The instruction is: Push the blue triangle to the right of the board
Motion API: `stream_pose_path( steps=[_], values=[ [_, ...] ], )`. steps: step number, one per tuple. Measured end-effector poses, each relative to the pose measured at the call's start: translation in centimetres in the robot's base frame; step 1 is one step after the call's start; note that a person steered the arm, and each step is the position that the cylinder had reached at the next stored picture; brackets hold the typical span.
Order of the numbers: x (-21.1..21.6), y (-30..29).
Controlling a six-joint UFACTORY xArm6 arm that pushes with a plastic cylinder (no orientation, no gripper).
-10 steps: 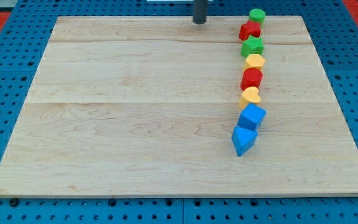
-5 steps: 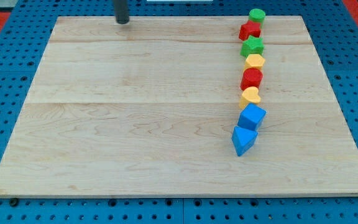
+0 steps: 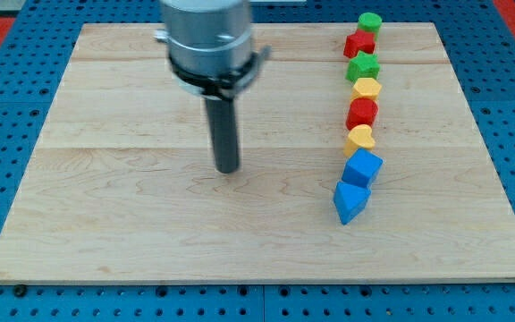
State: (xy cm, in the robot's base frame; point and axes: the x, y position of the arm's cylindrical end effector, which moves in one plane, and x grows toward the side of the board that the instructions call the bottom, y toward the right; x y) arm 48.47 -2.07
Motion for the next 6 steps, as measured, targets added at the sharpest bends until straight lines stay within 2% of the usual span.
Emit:
stream_pose_path(
  steps=[1, 2, 3, 4, 6],
  values=[
    [2.5, 4.7],
    [3.0, 8.3],
    [4.1, 5.6],
    [4.5, 5.4],
    [4.5, 9.5]
  ],
)
